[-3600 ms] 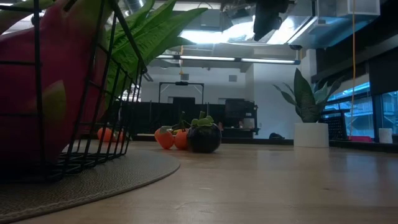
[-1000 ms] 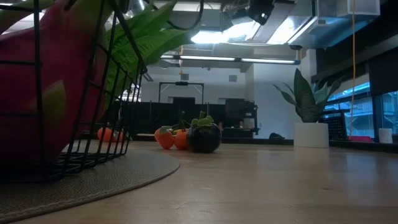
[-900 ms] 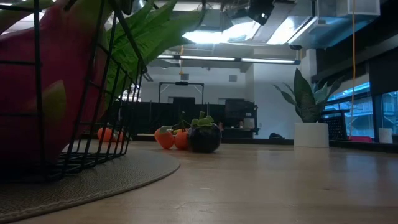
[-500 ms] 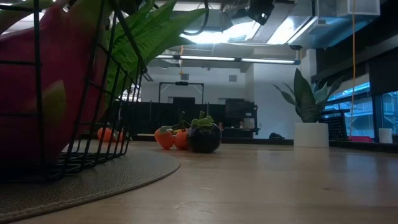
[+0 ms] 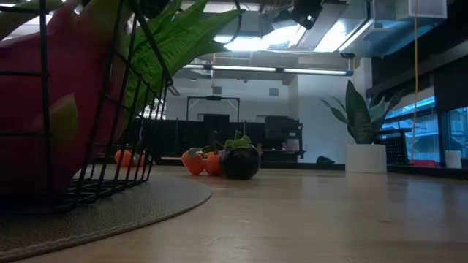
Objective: Build produce basket
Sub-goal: Put the purple grapes into the black wire basket, then put the black mangosteen into the black wire basket
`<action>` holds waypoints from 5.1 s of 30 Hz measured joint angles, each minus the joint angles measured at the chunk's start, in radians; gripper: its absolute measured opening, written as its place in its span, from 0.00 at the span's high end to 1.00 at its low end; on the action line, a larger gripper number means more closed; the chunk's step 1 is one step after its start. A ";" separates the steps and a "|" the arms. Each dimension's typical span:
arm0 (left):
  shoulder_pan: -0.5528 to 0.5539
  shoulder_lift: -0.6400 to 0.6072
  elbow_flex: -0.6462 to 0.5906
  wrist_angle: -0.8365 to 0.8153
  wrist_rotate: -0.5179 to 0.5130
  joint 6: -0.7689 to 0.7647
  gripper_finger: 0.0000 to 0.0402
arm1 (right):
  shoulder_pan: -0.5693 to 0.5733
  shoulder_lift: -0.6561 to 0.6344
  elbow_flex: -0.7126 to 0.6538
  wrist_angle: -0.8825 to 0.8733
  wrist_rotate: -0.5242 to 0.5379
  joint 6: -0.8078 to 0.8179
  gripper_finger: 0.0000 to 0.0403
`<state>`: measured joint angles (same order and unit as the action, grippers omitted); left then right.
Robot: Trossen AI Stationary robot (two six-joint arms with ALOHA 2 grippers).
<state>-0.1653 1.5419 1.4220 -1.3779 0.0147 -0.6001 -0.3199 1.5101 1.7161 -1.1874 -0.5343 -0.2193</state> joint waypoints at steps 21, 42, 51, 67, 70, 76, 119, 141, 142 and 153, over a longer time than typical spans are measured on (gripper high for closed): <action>0.003 -0.237 0.000 -0.076 -0.203 -0.184 0.77 | 0.027 -0.071 0.000 -0.148 -0.011 -0.096 0.62; -0.003 -0.416 0.003 -0.020 -0.474 -0.123 0.77 | 0.412 -0.266 -0.311 0.044 0.464 0.787 0.62; -0.029 -0.448 0.003 -0.021 -0.463 -0.096 0.77 | 0.409 -0.145 -0.509 0.520 0.590 0.554 0.62; -0.058 -0.445 0.003 -0.016 -0.466 -0.152 0.77 | 0.320 0.171 -0.593 0.883 0.608 0.284 0.62; -0.058 -0.445 0.003 -0.016 -0.466 -0.158 0.77 | 0.316 0.212 -0.593 0.918 0.604 0.242 0.62; -0.058 -0.445 0.003 -0.016 -0.466 -0.160 0.77 | 0.316 0.263 -0.593 0.958 0.566 0.191 0.62; -0.058 -0.445 0.003 -0.014 -0.466 -0.159 0.77 | 0.316 0.363 -0.594 1.048 0.558 0.348 0.99; -0.058 -0.445 0.003 -0.026 -0.462 -0.149 0.77 | 0.358 0.211 -0.292 0.498 0.592 0.351 1.00; -0.058 -0.444 0.003 -0.027 -0.462 -0.149 0.77 | 0.365 0.210 -0.263 0.455 0.611 0.362 1.00; -0.058 -0.444 0.003 -0.028 -0.462 -0.149 0.77 | 0.445 0.206 0.059 0.121 0.869 0.451 1.00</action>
<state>-0.2230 1.0977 1.4254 -1.4059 -0.4469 -0.7486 0.1248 1.7164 1.7751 -1.0666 0.3351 0.2318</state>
